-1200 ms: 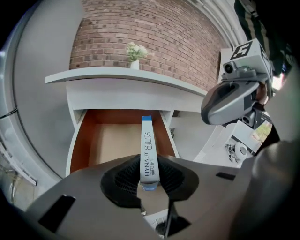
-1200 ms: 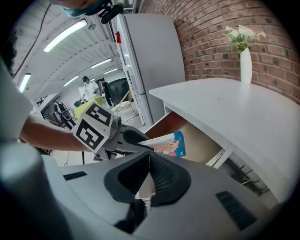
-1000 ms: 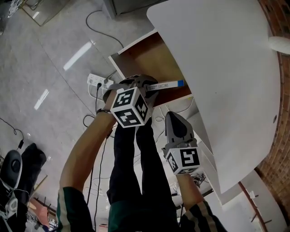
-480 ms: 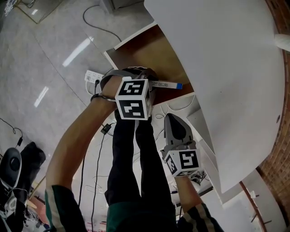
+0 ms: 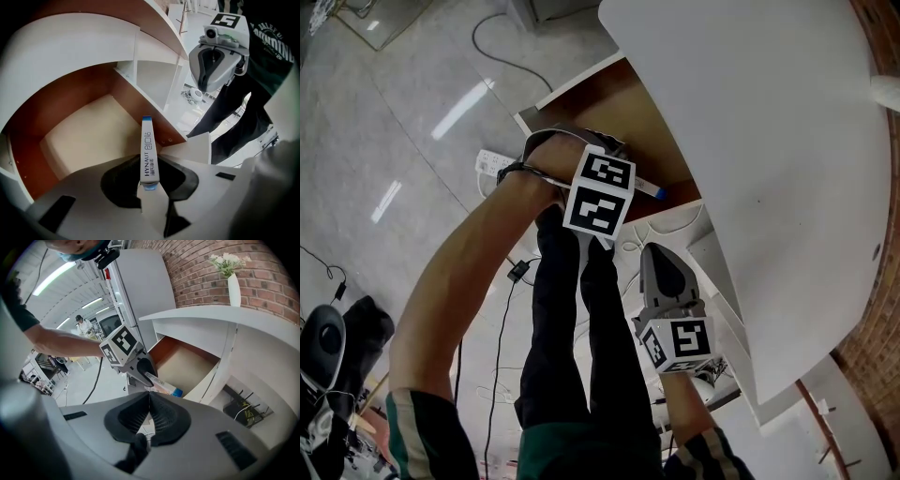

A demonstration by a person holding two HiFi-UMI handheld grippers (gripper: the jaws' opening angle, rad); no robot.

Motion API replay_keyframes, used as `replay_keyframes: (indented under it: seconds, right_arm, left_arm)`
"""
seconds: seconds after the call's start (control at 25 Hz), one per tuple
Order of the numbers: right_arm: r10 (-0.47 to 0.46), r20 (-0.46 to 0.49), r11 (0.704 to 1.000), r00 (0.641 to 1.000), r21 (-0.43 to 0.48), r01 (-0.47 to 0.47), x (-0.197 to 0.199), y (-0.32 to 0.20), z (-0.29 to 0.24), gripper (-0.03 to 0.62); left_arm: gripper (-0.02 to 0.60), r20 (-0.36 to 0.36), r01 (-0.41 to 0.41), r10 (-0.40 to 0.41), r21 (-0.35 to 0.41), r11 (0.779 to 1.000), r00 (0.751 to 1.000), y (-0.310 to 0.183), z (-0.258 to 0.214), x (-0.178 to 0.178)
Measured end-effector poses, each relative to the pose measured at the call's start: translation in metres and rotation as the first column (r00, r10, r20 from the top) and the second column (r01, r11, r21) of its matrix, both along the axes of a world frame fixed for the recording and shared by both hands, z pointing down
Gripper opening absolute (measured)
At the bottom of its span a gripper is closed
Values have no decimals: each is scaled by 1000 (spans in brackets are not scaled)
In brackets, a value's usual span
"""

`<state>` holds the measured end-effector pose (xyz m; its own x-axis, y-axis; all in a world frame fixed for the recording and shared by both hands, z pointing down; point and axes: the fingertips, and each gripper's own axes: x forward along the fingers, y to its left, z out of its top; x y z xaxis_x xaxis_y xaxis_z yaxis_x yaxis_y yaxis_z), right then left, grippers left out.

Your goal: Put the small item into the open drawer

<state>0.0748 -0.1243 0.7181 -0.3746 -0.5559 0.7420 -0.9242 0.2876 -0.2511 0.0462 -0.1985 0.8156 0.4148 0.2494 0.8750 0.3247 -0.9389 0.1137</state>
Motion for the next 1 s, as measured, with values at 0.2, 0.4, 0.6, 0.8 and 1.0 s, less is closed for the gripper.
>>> replay_keyframes:
  seconds: [0.2,0.4,0.6,0.8,1.0]
  right_arm:
    - [18,-10,1000,1000,-8,-18,4,1,2,25]
    - [2,-9,1000,1000,-5,-2,2,-2,5,25]
    - [6,-16,1000,1000,-8,-6,5,-4,6,25]
    - [21,-18,1000,1000,-13,-21,7,-7,6,25]
    - [33,-19,999,999,-22,-33,6,-9,5,25]
  left_arm:
    - [95,4,-57,57,-29,998,998,3,10,-2]
    - [96,17,-33,34,-82,996,999,-1,18,-8]
    - [98,27,-20,22,-76,997,999,-9,25,-8]
    - [101,54,0,4,-75,997,999,-13,31,-8]
    - [129,94,48,-42,-62,997,995,-23,35,-8]
